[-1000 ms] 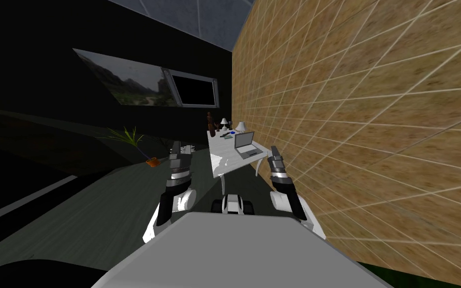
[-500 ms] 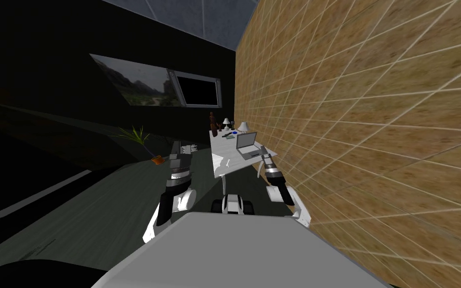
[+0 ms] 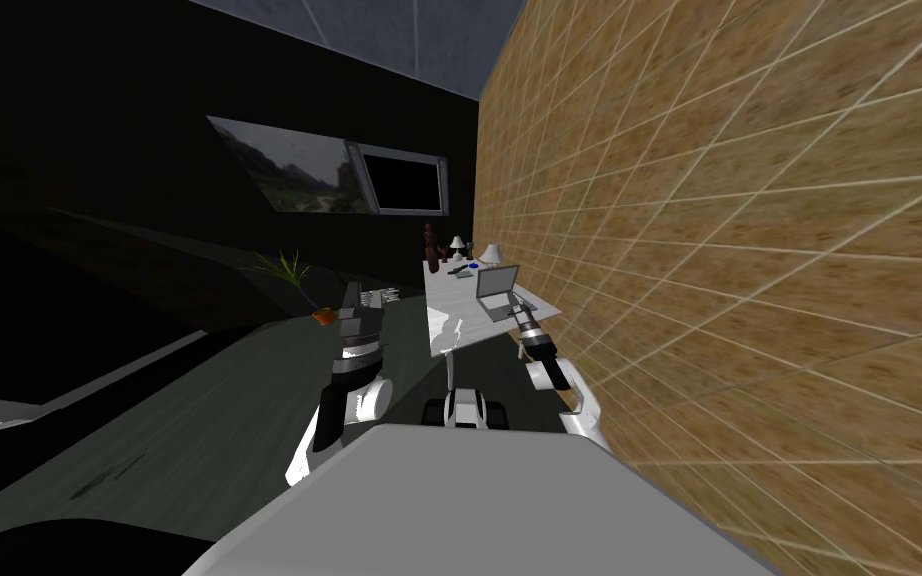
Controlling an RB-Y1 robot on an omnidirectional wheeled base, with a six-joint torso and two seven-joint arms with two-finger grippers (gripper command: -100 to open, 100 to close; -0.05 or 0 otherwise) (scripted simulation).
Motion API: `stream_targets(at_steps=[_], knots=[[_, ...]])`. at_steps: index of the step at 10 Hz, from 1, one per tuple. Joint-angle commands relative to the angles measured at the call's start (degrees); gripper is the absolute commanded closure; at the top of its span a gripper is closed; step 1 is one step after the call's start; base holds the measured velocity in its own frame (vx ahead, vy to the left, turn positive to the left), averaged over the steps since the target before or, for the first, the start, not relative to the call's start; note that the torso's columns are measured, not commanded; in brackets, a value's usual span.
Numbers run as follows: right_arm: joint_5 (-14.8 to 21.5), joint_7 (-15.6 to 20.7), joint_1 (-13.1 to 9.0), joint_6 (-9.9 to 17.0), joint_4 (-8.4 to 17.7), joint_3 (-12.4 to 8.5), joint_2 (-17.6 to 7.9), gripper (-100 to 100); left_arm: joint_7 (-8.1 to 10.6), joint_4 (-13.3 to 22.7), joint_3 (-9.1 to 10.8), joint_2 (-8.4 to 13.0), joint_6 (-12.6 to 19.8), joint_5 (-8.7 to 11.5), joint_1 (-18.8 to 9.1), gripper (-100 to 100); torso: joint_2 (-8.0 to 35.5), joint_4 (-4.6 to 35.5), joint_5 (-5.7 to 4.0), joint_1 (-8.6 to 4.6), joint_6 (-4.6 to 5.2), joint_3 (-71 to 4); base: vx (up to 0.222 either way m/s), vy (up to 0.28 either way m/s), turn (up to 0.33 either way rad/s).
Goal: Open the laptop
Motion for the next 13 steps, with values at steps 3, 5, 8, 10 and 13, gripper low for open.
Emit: stream_targets(at_steps=[3, 5, 8, 10, 13], knots=[[5.54, 5.82, -7.85, 2.87, 8.0, 1.93, -1.95, -100, 0.0, 0.0, 0.0, 0.0, 0.0, 0.0, 0.0, 0, -0.03, -0.01, 0.0, 0.01, 0.0, -0.02, 0.02, -0.009, 0.112], [7.12, 7.43, -10.57, 3.68, 10.73, 2.48, -2.54, -100, 0.0, 0.0, 0.0, 0.0, 0.0, 0.0, 0.01, 0, 0.01, 0.0, 0.0, -0.02, 0.04, 0.0, 0.016, -0.009, 0.044], [10.33, 10.7, -15.38, 5.34, 16.02, 3.59, -3.68, -100, 0.0, 0.0, 0.0, 0.0, 0.0, 0.0, 0.0, 0, 0.01, 0.0, 0.0, 0.0, 0.03, 0.0, 0.017, -0.008, 0.082], [11.94, 12.35, -17.76, 6.2, 18.98, 4.16, -4.25, -100, 0.0, 0.0, 0.0, 0.0, 0.0, 0.0, 0.0, 0, -0.02, -0.01, 0.0, -0.01, 0.0, -0.01, 0.018, -0.01, 0.092], [15.14, 15.64, -22.48, 7.94, 23.89, 5.29, -5.38, -100, 0.0, 0.0, 0.0, 0.0, 0.0, 0.0, 0.0, 0, 0.01, 0.0, 0.0, 0.0, 0.02, 0.01, 0.014, -0.008, 0.063]])
